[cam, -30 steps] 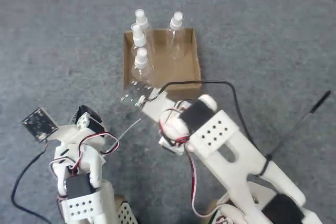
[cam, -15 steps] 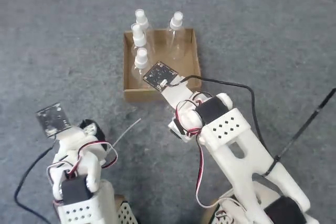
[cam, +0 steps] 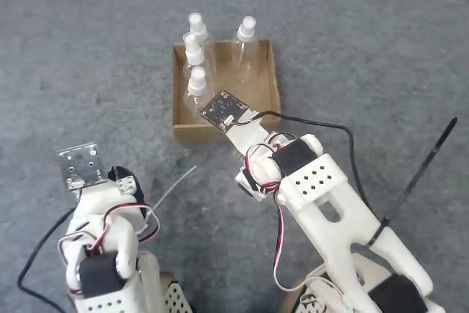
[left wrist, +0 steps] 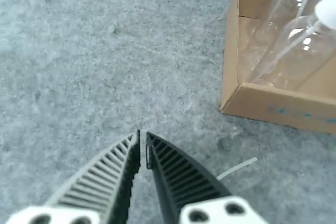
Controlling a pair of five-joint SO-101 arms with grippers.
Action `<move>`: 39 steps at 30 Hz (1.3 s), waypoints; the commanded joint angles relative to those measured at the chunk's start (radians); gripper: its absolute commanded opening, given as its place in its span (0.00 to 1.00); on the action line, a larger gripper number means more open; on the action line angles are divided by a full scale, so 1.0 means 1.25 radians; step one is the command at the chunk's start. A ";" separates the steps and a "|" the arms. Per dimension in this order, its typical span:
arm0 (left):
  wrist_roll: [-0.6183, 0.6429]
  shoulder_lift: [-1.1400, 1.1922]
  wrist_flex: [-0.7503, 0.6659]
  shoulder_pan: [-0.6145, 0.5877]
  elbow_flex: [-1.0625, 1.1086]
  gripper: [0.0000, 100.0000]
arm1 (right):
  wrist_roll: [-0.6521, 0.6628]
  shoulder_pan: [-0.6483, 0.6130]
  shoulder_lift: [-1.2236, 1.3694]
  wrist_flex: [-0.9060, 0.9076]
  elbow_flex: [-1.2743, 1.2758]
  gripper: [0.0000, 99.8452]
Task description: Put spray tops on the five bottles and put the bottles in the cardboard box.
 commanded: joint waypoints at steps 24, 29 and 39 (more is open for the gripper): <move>-0.319 0.566 0.056 -0.126 -0.278 0.11 | -0.001 0.013 0.096 -0.033 -0.045 0.02; -0.457 0.660 0.075 -0.227 -0.278 0.32 | -0.001 0.013 0.099 -0.033 -0.047 0.02; -0.682 0.788 0.099 -0.306 -0.273 0.36 | -0.001 0.013 0.100 -0.033 -0.047 0.02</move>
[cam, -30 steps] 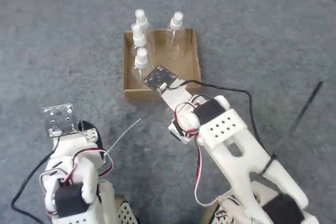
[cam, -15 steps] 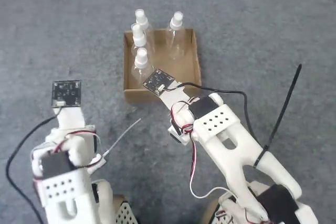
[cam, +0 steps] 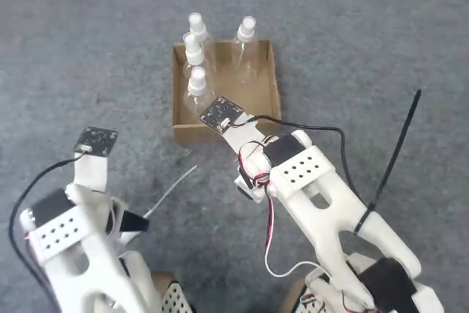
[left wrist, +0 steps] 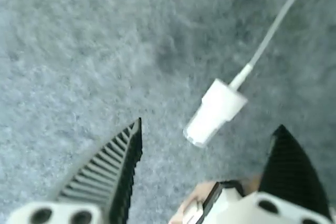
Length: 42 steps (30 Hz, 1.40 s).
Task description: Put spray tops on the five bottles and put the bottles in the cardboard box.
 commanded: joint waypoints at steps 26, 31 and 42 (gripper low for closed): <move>0.123 0.441 -0.338 -0.120 -0.234 0.36 | -0.001 0.013 -0.001 -0.018 -0.043 0.02; 0.322 0.444 -0.338 -0.115 -0.354 0.36 | -0.001 0.013 -0.001 -0.018 -0.043 0.02; 0.508 0.441 -0.249 -0.114 -0.411 0.36 | -0.001 0.013 -0.001 -0.018 -0.043 0.02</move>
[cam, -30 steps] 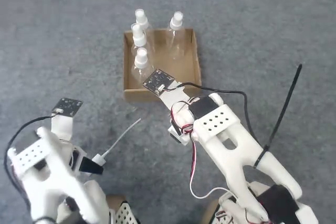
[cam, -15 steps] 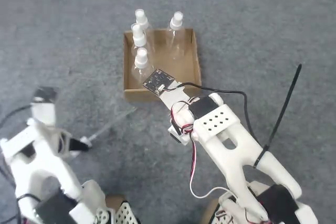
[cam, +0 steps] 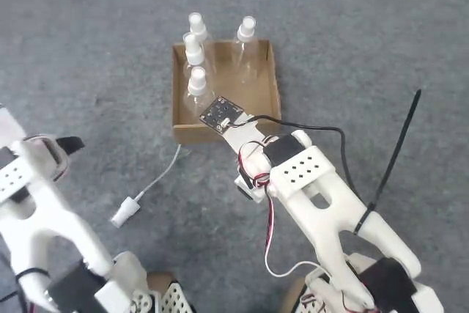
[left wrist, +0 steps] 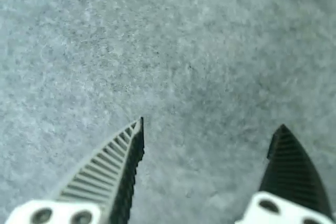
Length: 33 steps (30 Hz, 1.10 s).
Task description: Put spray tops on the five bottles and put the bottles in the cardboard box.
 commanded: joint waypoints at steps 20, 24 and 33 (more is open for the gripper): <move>-0.554 -0.005 0.077 -0.002 0.174 0.36 | -0.001 0.013 -0.001 -0.018 -0.042 0.02; -0.555 -0.005 -0.044 -0.001 0.251 0.36 | -0.001 0.013 -0.001 -0.018 -0.042 0.02; -0.604 -0.005 -0.248 -0.061 0.316 0.36 | -0.001 0.013 -0.001 -0.018 -0.042 0.02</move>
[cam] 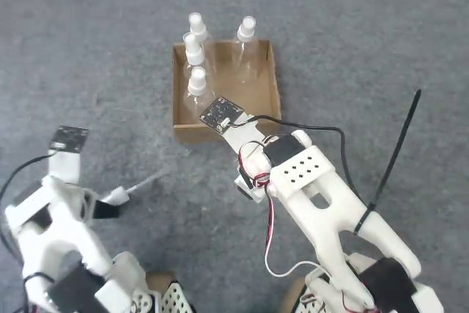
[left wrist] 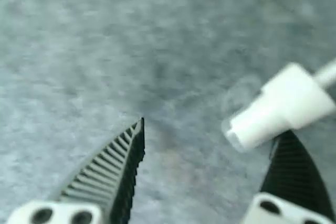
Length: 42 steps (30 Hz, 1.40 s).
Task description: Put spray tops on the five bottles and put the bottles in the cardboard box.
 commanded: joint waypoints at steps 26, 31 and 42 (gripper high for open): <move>0.507 -0.015 -0.072 0.042 -0.093 0.36 | -0.001 0.013 -0.001 -0.018 -0.042 0.02; 0.507 -0.014 0.177 0.043 -0.226 0.36 | -0.001 0.013 -0.001 -0.018 -0.042 0.02; 0.663 -0.005 0.381 0.163 -0.300 0.36 | -0.001 0.013 -0.001 -0.018 -0.042 0.02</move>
